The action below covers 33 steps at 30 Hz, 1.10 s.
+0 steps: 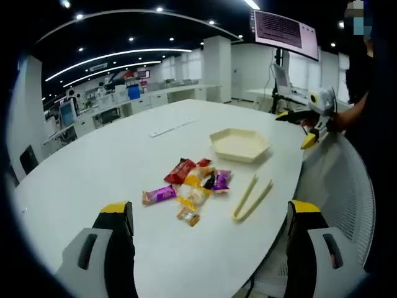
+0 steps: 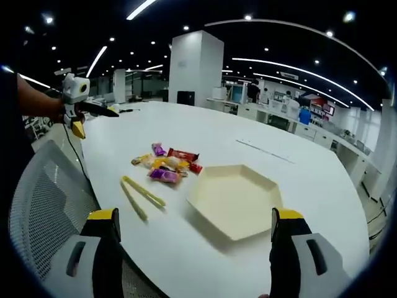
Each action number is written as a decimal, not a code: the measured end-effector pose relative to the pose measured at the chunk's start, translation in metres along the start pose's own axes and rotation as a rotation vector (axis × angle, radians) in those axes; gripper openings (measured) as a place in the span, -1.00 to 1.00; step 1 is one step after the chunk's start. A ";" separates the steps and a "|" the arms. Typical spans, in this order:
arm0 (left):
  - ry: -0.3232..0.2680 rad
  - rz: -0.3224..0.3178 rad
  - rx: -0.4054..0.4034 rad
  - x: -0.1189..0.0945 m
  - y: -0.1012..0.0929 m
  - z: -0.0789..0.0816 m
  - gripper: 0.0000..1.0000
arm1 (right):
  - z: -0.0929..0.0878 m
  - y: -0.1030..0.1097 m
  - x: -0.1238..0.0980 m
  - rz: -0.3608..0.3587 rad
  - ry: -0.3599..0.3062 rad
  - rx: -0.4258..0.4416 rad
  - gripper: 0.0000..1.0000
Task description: Place the target food into the container with the food tongs after gripping and lifting it, then release it inside without dropping or visibly crushing the food.
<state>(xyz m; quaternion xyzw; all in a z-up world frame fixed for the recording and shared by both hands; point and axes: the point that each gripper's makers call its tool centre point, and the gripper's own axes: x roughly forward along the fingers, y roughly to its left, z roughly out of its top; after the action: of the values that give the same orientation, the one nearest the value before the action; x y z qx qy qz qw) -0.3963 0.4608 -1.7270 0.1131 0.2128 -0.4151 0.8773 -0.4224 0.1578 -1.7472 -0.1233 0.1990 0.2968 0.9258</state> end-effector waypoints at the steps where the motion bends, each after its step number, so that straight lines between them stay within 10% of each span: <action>1: -0.002 0.000 -0.001 -0.001 0.000 0.000 0.99 | 0.000 0.000 0.000 -0.001 -0.002 0.000 0.99; 33: -0.030 0.012 -0.063 -0.011 -0.008 -0.014 0.99 | -0.002 0.005 0.002 0.023 0.012 0.008 0.99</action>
<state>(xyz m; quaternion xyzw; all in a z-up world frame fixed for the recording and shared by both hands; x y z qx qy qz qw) -0.4130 0.4689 -1.7344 0.0806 0.2118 -0.4044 0.8860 -0.4248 0.1621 -1.7500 -0.1192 0.2072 0.3057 0.9216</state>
